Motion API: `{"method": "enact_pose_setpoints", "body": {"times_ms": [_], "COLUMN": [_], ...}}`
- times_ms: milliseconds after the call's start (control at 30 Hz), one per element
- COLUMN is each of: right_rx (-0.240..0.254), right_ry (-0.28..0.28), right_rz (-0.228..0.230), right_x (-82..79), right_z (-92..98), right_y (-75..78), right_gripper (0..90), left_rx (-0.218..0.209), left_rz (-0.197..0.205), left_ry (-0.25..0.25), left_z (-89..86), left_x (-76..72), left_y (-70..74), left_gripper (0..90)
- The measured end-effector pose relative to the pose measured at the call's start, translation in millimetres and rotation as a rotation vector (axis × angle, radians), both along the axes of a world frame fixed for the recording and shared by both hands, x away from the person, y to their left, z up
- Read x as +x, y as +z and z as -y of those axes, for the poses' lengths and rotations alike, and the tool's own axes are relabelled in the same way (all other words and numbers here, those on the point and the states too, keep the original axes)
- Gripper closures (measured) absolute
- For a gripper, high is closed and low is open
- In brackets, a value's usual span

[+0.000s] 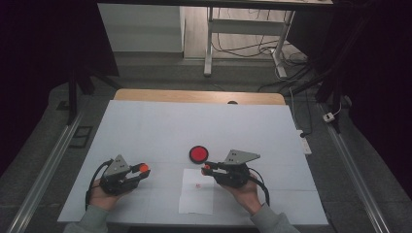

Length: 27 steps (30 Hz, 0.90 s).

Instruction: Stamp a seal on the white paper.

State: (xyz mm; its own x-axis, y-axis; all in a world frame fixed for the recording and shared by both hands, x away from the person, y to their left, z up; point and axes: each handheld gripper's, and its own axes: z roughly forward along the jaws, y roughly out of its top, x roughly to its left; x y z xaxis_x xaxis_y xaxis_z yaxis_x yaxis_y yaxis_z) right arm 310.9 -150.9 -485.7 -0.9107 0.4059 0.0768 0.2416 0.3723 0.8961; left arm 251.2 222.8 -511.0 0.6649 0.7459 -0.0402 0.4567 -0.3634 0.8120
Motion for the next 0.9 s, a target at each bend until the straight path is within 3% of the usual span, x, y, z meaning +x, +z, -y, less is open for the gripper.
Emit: {"method": "enact_pose_setpoints", "body": {"times_ms": [467,900], "right_rx": [0.072,0.103], "right_ry": [-0.079,-0.155], "right_rz": [0.023,0.036], "right_x": [8.2,15.8], "right_z": [26.6,50.3], "right_y": [20.9,31.1], "right_gripper": [71.8,71.8], "left_rx": [0.003,0.009], "left_rz": [0.000,-0.001], "left_ry": [-0.003,-0.007], "left_z": [0.9,2.1], "left_x": [-0.1,0.2], "left_y": [-0.4,-1.1], "left_gripper": [64.4,64.4]}}
